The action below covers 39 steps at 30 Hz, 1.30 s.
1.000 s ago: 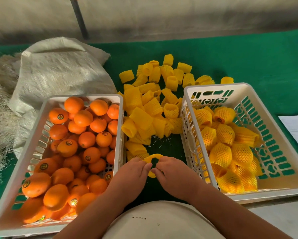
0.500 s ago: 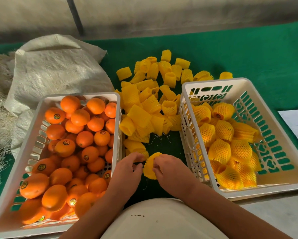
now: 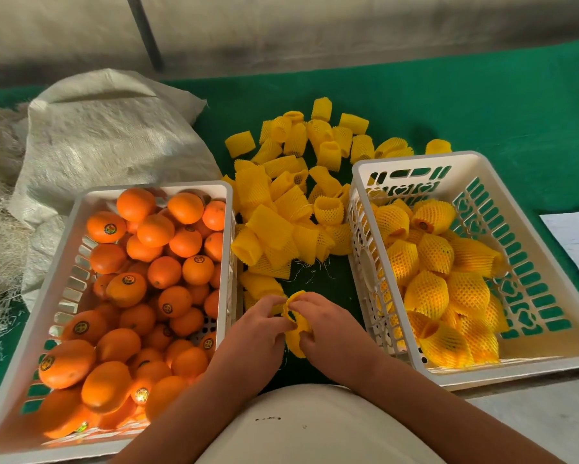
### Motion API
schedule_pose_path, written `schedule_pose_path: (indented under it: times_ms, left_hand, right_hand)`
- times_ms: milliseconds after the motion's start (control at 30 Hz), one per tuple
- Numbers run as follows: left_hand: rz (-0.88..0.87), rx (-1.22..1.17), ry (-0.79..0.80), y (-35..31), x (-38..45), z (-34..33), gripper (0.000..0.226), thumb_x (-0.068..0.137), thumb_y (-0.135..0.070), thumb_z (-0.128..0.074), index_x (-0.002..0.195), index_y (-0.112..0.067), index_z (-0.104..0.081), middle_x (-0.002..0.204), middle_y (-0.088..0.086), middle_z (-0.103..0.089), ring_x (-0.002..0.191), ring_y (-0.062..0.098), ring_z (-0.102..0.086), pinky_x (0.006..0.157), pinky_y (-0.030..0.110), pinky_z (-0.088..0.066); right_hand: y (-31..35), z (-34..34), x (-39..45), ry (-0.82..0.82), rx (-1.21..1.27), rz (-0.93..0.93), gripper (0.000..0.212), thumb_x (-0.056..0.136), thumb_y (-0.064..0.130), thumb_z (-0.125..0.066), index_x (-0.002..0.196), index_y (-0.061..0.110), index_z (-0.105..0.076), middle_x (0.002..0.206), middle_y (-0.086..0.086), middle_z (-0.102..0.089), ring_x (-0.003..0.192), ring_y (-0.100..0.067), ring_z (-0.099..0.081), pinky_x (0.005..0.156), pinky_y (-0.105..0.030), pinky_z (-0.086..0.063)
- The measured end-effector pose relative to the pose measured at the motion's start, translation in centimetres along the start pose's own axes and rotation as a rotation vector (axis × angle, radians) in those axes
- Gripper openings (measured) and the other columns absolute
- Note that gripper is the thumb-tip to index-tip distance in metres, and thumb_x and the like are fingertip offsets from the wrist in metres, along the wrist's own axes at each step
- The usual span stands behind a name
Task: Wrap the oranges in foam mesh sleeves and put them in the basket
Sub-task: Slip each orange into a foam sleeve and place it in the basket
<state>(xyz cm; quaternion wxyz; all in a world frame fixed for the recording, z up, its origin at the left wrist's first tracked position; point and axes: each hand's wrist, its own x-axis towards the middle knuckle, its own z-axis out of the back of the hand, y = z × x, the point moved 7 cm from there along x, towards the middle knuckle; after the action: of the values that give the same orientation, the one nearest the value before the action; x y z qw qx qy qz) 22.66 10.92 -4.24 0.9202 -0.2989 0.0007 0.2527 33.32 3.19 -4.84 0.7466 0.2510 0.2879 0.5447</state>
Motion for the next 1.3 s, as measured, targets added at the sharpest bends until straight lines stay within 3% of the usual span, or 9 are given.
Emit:
schedule_pose_path:
  times_ms: [100, 233, 433, 633, 833, 900, 1033, 1167, 1300]
  left_hand:
    - [0.098, -0.062, -0.023, 0.7, -0.1, -0.1, 0.032, 0.106, -0.035, -0.045, 0.121, -0.027, -0.072, 0.150, -0.009, -0.048, 0.115, 0.000, -0.045, 0.090, 0.003, -0.025]
    - [0.208, -0.011, -0.108, 2.3, -0.6, 0.9, 0.034, 0.104, -0.047, -0.051, 0.122, -0.027, -0.072, 0.119, -0.012, -0.064, 0.097, 0.001, -0.052, 0.073, 0.002, -0.028]
    - [0.226, -0.071, -0.135, 1.8, -1.3, 1.3, 0.026, 0.101, -0.042, -0.063, 0.120, -0.028, -0.074, 0.116, -0.015, -0.066, 0.087, -0.006, -0.054, 0.067, -0.002, -0.033]
    - [0.177, -0.208, -0.196, 1.4, -1.8, 2.9, 0.018, 0.100, -0.033, -0.066, 0.115, -0.030, -0.075, 0.112, -0.026, -0.059, 0.109, -0.019, -0.049, 0.085, -0.007, -0.033]
    - [0.311, -0.147, -0.415, 8.1, -5.5, 7.9, 0.015, 0.096, -0.038, -0.066, 0.111, -0.042, -0.067, 0.103, -0.028, -0.064, 0.097, -0.010, -0.061, 0.071, 0.010, -0.050]
    - [0.426, -0.076, -0.309, 11.9, -6.7, 7.9, 0.024, 0.095, -0.038, -0.068, 0.119, -0.040, -0.066, 0.107, -0.025, -0.062, 0.096, -0.005, -0.061, 0.075, 0.013, -0.046]
    - [0.534, 0.061, 0.197, 16.7, -8.9, 4.3, 0.040, 0.090, -0.044, -0.076, 0.128, -0.037, -0.063, 0.120, -0.018, -0.062, 0.104, -0.001, -0.056, 0.083, 0.018, -0.047]
    - [0.478, 0.136, 0.309, 16.4, -9.2, 3.3, 0.038, 0.084, -0.057, -0.077, 0.117, -0.043, -0.063, 0.107, -0.024, -0.059, 0.092, -0.005, -0.054, 0.073, 0.012, -0.043]
    - [0.425, 0.251, 0.474, 15.9, -9.6, 2.6, 0.073, 0.062, -0.073, -0.079, 0.126, -0.046, -0.057, 0.110, -0.024, -0.053, 0.100, 0.002, -0.051, 0.077, 0.019, -0.046]
  right_hand:
    - [-0.5, -0.3, 0.0, 0.006, -0.016, -0.008, 0.054, 0.098, 0.025, -0.060, 0.151, 0.023, -0.049, 0.151, 0.009, -0.046, 0.125, -0.005, -0.052, 0.091, 0.007, -0.028]
    - [-1.5, -0.5, -0.6, -0.002, -0.031, -0.036, 0.066, 0.096, 0.023, -0.063, 0.157, 0.027, -0.038, 0.157, 0.014, -0.033, 0.124, 0.000, -0.042, 0.085, 0.006, -0.031]
    - [-0.9, 0.0, -0.3, -0.037, -0.049, -0.024, 0.054, 0.093, 0.015, -0.063, 0.145, 0.029, -0.053, 0.153, 0.014, -0.037, 0.113, -0.008, -0.056, 0.081, -0.003, -0.042]
    - [0.3, -0.5, -0.2, 0.033, -0.135, 0.023, 0.063, 0.093, 0.015, -0.064, 0.142, 0.049, -0.043, 0.164, 0.015, -0.011, 0.110, -0.021, -0.062, 0.079, -0.016, -0.053]
    - [0.0, -0.1, -0.2, 0.013, -0.180, 0.017, 0.057, 0.095, 0.017, -0.061, 0.142, 0.046, -0.049, 0.165, 0.014, -0.010, 0.120, -0.027, -0.061, 0.083, -0.014, -0.049]
    - [0.0, -0.3, -0.1, 0.021, -0.178, 0.018, 0.056, 0.095, 0.017, -0.061, 0.142, 0.046, -0.050, 0.165, 0.014, -0.010, 0.123, -0.027, -0.060, 0.082, -0.012, -0.048]
    - [0.2, -0.8, 0.0, 0.032, -0.179, 0.030, 0.055, 0.095, 0.019, -0.061, 0.141, 0.047, -0.050, 0.164, 0.016, -0.009, 0.121, -0.027, -0.060, 0.077, -0.010, -0.046]
    - [0.1, -1.1, 0.0, 0.036, -0.187, 0.031, 0.054, 0.094, 0.020, -0.062, 0.140, 0.047, -0.050, 0.164, 0.015, -0.010, 0.116, -0.025, -0.062, 0.075, -0.009, -0.045]
    - [0.1, -1.0, -0.1, 0.038, -0.177, 0.028, 0.054, 0.094, 0.019, -0.062, 0.139, 0.046, -0.051, 0.163, 0.013, -0.013, 0.114, -0.024, -0.062, 0.074, -0.008, -0.043]
